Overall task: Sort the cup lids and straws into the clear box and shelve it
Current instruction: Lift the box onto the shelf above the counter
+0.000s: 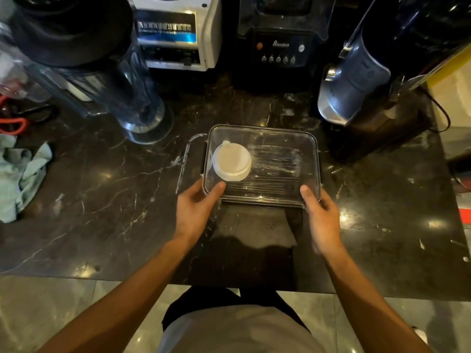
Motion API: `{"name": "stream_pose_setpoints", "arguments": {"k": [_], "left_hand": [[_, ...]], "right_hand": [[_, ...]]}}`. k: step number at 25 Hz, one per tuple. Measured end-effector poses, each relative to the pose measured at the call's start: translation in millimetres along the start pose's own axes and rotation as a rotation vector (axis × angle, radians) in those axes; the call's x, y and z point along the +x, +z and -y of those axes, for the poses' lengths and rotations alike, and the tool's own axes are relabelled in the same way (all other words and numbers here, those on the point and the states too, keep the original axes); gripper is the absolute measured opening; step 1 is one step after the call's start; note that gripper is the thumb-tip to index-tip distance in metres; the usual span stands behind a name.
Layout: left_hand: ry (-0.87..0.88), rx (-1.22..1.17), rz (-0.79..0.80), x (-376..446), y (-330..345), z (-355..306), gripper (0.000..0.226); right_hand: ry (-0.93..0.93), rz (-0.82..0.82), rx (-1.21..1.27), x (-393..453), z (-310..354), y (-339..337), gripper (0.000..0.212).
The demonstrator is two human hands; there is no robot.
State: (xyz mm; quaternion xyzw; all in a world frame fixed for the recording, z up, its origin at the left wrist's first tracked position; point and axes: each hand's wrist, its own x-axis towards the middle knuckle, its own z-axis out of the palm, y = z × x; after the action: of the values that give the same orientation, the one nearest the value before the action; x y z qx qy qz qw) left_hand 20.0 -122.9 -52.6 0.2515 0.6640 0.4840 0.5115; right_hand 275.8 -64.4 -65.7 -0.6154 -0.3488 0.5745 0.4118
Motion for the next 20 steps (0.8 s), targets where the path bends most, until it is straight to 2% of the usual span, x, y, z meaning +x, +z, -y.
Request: {"name": "stream_pose_setpoints", "arguments": {"k": [5,8,12,15,20], "left_hand": [[0.099,-0.058,-0.009,1,-2,-47,0.052],[0.232,-0.036,0.013,-1,-2,-89,0.042],[0.391,-0.010,0.049,-11,-1,-152,0.036],[0.546,0.030,0.004,-18,-3,-195,0.031],[0.688,0.063,-0.039,-40,-8,-253,0.041]], "right_hand": [[-0.105,-0.015,-0.019,-3,57,12,0.030],[-0.225,-0.046,-0.115,-8,101,20,0.024],[-0.387,-0.097,-0.229,-20,159,25,0.043],[-0.475,-0.109,-0.206,-33,201,27,0.031],[-0.604,-0.133,-0.207,-52,263,25,0.040]]}}
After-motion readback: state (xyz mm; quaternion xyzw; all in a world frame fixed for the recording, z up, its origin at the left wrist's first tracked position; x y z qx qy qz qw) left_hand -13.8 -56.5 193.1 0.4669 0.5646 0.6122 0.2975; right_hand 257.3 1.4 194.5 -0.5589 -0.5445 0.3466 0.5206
